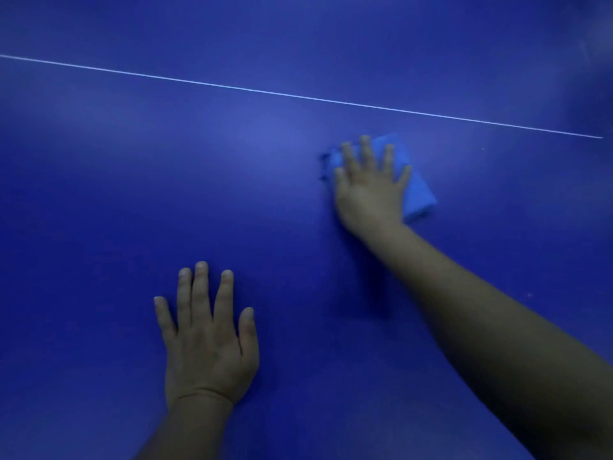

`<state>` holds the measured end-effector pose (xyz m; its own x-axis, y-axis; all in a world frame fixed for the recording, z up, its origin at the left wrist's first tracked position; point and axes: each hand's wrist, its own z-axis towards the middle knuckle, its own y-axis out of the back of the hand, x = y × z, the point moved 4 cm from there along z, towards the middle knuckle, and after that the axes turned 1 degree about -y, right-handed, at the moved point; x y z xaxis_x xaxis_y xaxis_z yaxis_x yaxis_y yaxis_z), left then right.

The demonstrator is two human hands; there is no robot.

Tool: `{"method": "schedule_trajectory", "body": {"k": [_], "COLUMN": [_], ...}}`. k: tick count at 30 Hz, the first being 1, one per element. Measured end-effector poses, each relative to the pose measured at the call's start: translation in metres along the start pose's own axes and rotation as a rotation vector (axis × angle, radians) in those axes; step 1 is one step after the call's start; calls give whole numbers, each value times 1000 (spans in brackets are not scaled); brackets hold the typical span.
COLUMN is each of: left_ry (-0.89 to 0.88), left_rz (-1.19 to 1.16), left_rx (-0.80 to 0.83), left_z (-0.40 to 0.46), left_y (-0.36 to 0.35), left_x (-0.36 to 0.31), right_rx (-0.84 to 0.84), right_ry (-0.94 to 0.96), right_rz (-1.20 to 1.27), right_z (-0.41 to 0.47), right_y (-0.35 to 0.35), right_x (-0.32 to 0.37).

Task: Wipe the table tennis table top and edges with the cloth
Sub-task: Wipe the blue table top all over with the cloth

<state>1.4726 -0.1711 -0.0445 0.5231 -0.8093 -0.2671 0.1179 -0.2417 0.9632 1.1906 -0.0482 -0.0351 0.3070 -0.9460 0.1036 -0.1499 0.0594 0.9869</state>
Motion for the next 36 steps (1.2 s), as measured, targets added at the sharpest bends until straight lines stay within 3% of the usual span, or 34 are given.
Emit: {"method": "schedule_trajectory", "body": {"k": [2, 3, 7, 9, 11, 15, 18, 21, 26, 29, 32, 36], "left_ry": [2, 3, 2, 0, -2, -1, -12, -18, 2, -10, -8, 6], "left_rz": [11, 14, 27, 39, 39, 59, 59, 63, 57, 49, 42, 34], "left_rx": [0, 1, 9, 13, 9, -16, -36, -36, 13, 28, 30, 38], "left_z": [0, 0, 1, 1, 1, 3, 4, 4, 4, 4, 4, 5], "left_y": [0, 0, 0, -1, 0, 0, 0, -1, 0, -2, -1, -1], "left_x": [0, 0, -1, -1, -2, -1, -2, -2, 0, 0, 0, -1], "right_rx": [52, 66, 18, 27, 3, 34, 95, 80, -33, -30, -57, 25], "right_ry": [234, 260, -140, -242, -124, 346, 421, 265, -454, -667, -527, 98], "right_rz": [-31, -43, -5, 51, 1, -3, 27, 14, 128, 156, 148, 9], "right_z": [-16, -13, 6, -3, -14, -14, 25, 82, 101, 71, 64, 61], "right_y": [-7, -5, 7, 6, -1, -20, -17, -6, 21, 25, 19, 0], "right_x": [33, 30, -50, -56, -13, 120, 167, 122, -87, -124, -74, 49]}}
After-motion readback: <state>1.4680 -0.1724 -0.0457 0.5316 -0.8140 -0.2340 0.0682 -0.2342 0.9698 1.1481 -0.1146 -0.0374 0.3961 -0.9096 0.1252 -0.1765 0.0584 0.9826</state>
